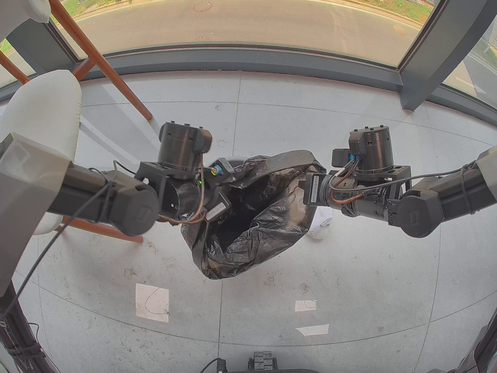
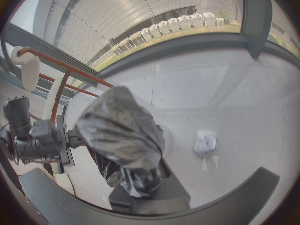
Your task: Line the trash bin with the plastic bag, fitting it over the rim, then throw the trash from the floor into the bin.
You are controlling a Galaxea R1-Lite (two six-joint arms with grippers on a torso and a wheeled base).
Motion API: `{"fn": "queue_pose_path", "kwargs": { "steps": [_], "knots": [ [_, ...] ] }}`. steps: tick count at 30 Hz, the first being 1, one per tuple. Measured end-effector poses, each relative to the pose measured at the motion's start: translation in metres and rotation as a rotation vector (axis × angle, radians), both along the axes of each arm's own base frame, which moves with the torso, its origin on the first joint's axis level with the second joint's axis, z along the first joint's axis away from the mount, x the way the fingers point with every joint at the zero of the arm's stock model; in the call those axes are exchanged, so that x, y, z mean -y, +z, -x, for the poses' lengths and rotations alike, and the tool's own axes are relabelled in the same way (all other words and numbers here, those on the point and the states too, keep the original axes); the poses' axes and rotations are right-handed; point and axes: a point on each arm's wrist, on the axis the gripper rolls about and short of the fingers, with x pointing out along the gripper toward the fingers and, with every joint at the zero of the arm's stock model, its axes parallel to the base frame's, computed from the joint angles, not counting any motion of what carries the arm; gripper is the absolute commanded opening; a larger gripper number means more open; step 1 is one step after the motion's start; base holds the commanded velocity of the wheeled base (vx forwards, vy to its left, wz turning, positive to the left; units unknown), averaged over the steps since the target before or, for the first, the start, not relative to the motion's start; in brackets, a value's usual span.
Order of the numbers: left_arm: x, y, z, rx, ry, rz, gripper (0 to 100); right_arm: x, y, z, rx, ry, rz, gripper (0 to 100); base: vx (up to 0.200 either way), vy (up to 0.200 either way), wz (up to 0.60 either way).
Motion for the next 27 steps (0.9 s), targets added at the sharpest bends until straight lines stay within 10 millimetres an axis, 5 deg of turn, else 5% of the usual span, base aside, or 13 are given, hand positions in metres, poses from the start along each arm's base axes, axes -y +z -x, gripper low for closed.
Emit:
{"fn": "queue_pose_path", "kwargs": {
  "steps": [3,4,14,20,27],
  "knots": [
    [-0.012,0.009,-0.003,-0.014,0.045,0.042,0,0.003,-0.002,-0.006,0.042,0.006,0.003,0,0.0,0.0,0.0],
    [-0.014,0.012,-0.004,-0.01,0.051,0.05,0,0.005,-0.003,-0.008,0.047,0.006,0.008,100,0.0,0.0,0.0],
    [-0.021,0.031,-0.001,0.032,0.066,0.084,0,0.016,-0.017,-0.02,0.1,0.031,-0.007,100,0.0,0.0,0.0],
    [-0.027,0.033,-0.002,0.036,0.087,0.097,0,0.025,-0.017,0.0,0.075,0.104,-0.026,100,0.0,0.0,0.0],
    [-0.041,0.034,-0.016,0.051,0.134,0.106,0,0.043,0.014,0.033,0.143,0.124,-0.073,100,0.0,0.0,0.0]
  ]
}}
